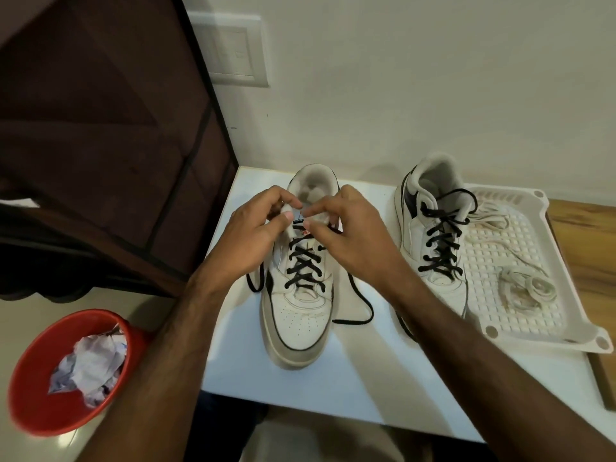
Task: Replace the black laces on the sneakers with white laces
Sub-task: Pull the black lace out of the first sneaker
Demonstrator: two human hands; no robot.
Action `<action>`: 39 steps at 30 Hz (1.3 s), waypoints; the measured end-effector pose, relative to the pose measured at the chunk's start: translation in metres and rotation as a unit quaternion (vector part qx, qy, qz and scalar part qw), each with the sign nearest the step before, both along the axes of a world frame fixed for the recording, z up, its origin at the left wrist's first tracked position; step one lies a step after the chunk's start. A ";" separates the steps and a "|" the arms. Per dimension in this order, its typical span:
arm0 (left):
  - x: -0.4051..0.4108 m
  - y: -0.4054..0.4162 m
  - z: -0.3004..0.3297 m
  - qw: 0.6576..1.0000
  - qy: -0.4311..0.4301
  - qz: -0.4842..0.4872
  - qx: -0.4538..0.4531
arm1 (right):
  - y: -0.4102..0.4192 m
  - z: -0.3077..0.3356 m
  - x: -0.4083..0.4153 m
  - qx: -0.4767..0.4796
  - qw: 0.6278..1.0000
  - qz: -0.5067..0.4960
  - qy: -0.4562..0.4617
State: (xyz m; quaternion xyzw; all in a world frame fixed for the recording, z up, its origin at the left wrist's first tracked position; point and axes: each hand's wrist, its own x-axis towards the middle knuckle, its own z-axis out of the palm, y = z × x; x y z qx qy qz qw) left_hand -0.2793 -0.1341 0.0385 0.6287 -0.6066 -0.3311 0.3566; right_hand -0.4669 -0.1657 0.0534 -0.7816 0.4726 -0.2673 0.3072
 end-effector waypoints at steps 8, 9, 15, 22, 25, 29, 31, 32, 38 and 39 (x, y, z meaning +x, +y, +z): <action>0.000 -0.001 -0.002 1.000 -0.004 -0.003 -0.001 | 0.000 -0.006 0.006 0.056 0.995 -0.026 -0.075; 0.000 -0.001 -0.003 1.000 -0.005 0.000 0.000 | -0.001 -0.002 0.002 0.109 0.983 -0.032 -0.144; 0.002 -0.003 -0.006 1.000 0.001 0.002 -0.001 | -0.013 0.015 -0.026 0.309 0.858 0.064 -0.406; 0.001 -0.003 -0.005 1.000 0.009 -0.010 -0.012 | 0.006 0.001 0.000 0.080 0.997 -0.003 -0.018; 0.001 -0.002 -0.004 1.000 0.008 -0.009 -0.015 | 0.010 0.001 0.006 0.018 0.998 -0.026 0.055; 0.000 -0.003 -0.005 1.000 0.003 -0.004 -0.011 | 0.014 0.000 0.010 0.019 0.999 -0.038 0.030; 0.002 -0.003 -0.005 1.000 -0.002 0.002 -0.009 | 0.005 0.001 0.002 0.100 0.988 -0.033 -0.115; 0.002 -0.004 -0.006 1.000 -0.001 0.003 -0.008 | 0.001 0.002 -0.004 0.144 0.968 -0.017 -0.206; 0.002 -0.003 -0.007 1.000 0.010 0.001 -0.008 | -0.011 0.017 -0.025 0.376 0.755 0.024 -0.537; 0.002 -0.003 -0.007 1.000 0.010 0.001 -0.009 | -0.010 0.017 -0.023 0.379 0.789 -0.005 -0.483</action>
